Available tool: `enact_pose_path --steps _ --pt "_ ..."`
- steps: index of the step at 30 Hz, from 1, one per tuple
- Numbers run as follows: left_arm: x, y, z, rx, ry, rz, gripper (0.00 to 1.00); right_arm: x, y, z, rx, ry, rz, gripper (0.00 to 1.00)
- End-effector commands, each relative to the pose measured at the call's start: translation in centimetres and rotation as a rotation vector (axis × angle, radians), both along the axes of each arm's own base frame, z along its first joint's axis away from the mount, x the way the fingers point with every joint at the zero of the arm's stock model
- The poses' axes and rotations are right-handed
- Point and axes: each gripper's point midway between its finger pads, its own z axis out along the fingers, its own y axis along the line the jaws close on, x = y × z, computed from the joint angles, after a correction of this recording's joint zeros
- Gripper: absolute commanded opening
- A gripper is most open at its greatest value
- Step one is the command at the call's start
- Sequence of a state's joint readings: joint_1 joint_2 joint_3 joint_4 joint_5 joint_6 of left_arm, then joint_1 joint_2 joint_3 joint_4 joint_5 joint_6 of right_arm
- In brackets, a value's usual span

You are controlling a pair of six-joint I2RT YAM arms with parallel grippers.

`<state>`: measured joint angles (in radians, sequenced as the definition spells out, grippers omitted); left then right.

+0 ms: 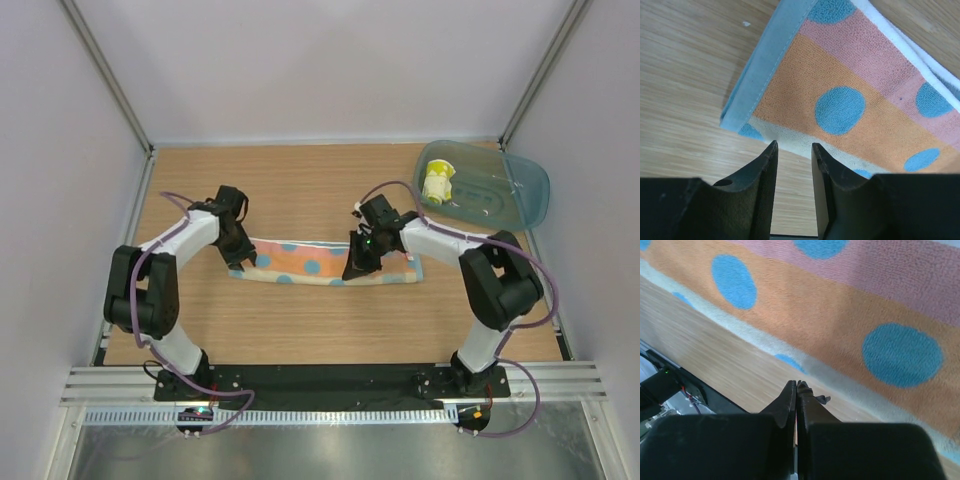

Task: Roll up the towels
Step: Fold the towel

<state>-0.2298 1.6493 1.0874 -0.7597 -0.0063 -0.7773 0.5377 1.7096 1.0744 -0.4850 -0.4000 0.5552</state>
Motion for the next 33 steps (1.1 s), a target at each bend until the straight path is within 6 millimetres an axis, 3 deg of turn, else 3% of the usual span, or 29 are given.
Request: enact_pose_path --steps 1,7,14,21,26,33 --pt "1.3 0.0 -0.6 0.009 -0.035 0.013 0.34 -0.2 0.9 -2.0 0.037 0.036 0.044 0.01" --pt "0.9 2.3 -2.5 0.125 0.002 0.04 0.34 0.2 -1.5 -4.6 0.025 0.091 -0.027 0.01" --pt "0.5 4.1 -4.1 0.172 0.048 0.087 0.34 0.1 -6.5 -6.6 0.014 0.179 -0.14 0.01" --pt "0.5 5.2 -4.6 0.211 0.063 0.109 0.33 0.0 -8.0 -5.5 -0.012 0.148 -0.194 0.01" --pt "0.2 6.4 -4.2 0.241 0.07 0.137 0.33 -0.1 -11.6 -6.0 -0.096 0.163 -0.316 0.01" --pt "0.5 7.2 -3.7 0.228 0.059 0.163 0.32 0.7 -16.3 -5.2 -0.151 0.137 -0.473 0.01"
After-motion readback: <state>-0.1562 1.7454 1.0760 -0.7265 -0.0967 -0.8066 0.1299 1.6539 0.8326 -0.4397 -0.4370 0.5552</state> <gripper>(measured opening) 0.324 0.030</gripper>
